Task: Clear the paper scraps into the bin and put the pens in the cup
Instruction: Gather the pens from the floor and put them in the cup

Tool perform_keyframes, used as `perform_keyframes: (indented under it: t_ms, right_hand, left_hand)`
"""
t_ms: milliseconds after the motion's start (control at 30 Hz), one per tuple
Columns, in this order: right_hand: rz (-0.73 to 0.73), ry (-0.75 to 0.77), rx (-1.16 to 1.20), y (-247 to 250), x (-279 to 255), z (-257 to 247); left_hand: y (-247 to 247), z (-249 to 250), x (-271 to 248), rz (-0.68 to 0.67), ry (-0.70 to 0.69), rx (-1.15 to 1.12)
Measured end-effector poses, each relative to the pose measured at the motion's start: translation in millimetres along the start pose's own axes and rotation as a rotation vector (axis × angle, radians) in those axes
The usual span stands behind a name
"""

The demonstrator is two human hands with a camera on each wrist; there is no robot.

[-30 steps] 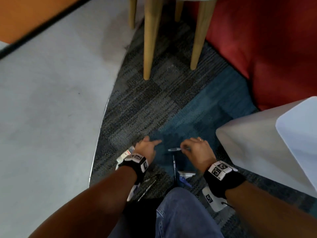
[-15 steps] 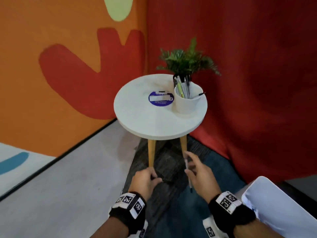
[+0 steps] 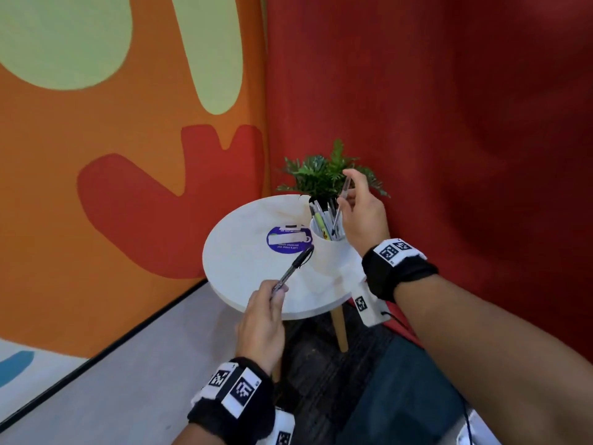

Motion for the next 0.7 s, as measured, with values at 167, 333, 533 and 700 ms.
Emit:
perform_keyframes:
  t_ms: [167, 333, 533, 700]
  right_hand:
    - [-0.270, -0.018, -0.406, -38.9, 11.0, 21.7]
    - [-0.416, -0.095, -0.407, -54.2, 11.1, 32.5]
    - [-0.453, -0.129, -0.379, -43.6, 8.5, 36.2]
    - [-0.486, -0.128, -0.348, -37.4, 7.1, 37.8]
  left_hand:
    - [-14.8, 45.2, 47.1, 0.042, 0.100, 0.128]
    - [-31.8, 73.1, 109.4, 0.091, 0.141, -0.162]
    - [-67.7, 100.4, 168.1, 0.054, 0.087, -0.167]
    - [-96.3, 66.5, 180.9, -0.074, 0.270, 0.162]
Point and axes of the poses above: each hand's wrist, its own x-axis towards the middle knuckle, its own y-axis out of the back of the hand, z = x × y, the point moved 9 cm from there along x, towards the middle knuckle, and after that the axes turned 5 degrees about -x, right-handed, at the moved point
